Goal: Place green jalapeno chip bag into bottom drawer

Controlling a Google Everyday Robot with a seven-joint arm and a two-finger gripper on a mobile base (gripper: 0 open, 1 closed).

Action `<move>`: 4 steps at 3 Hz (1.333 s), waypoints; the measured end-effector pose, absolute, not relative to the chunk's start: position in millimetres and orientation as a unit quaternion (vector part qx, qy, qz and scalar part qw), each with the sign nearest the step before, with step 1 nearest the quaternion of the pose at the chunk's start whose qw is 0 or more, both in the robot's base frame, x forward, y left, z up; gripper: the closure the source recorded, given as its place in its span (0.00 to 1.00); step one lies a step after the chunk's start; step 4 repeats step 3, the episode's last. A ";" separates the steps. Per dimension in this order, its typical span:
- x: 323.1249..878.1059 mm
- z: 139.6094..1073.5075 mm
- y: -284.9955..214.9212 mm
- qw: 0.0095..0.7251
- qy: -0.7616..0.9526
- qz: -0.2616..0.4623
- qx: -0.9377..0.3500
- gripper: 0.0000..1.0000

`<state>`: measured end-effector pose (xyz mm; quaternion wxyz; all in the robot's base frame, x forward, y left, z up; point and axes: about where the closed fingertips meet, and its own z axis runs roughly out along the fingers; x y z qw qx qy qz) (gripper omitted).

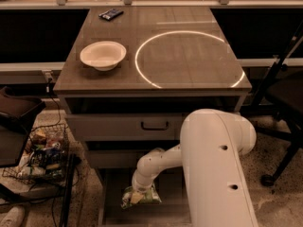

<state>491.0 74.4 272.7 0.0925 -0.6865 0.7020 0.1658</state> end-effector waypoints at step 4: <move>487.4 269.7 75.2 0.090 0.701 0.168 -0.687 0.00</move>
Offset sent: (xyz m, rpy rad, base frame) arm -0.0013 0.0003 -0.0010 -0.0003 0.0024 0.0012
